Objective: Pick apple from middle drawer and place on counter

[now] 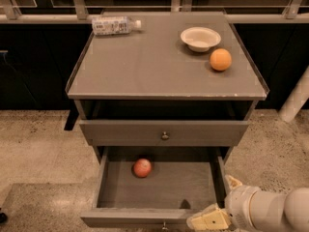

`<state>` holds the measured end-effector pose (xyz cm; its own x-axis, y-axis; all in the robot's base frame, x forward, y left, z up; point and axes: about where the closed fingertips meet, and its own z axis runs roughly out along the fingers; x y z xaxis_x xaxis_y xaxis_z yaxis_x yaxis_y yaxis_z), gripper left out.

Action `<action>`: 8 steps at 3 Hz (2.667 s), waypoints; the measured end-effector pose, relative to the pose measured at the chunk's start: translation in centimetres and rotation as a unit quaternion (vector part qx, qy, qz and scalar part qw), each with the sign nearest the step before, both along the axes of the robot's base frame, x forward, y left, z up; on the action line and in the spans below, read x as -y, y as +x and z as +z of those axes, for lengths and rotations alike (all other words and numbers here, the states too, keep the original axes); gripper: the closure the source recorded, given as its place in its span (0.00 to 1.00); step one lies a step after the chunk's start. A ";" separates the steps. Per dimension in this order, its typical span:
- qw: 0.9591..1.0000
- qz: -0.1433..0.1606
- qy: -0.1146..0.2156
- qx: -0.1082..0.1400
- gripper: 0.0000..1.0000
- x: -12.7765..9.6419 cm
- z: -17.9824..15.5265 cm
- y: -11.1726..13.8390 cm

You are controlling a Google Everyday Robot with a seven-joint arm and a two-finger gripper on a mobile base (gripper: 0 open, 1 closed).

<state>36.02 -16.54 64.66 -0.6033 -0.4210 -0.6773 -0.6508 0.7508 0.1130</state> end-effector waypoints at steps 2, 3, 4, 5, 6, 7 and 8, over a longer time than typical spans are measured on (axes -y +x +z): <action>0.997 -0.049 0.060 0.012 0.00 0.2 -8.1 3.1; 0.996 -0.065 0.059 0.026 0.00 0.2 -8.7 1.9; 0.993 -0.090 0.040 0.067 0.00 1.1 -10.7 4.5; 0.992 -0.079 0.034 0.087 0.00 -0.3 -12.7 7.6; 0.992 -0.065 0.044 0.097 0.00 -2.5 -14.1 10.4; 0.992 -0.049 0.071 0.091 0.00 -5.7 -15.8 12.0; 0.993 -0.023 0.090 0.077 0.00 -9.3 -17.7 12.6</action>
Offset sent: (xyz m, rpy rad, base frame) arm 0.0218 -0.0062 -0.0417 0.0566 -0.0387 -0.0622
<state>48.62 -7.27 46.94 -0.5028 -0.2603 -0.8243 -0.6368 0.7564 0.1496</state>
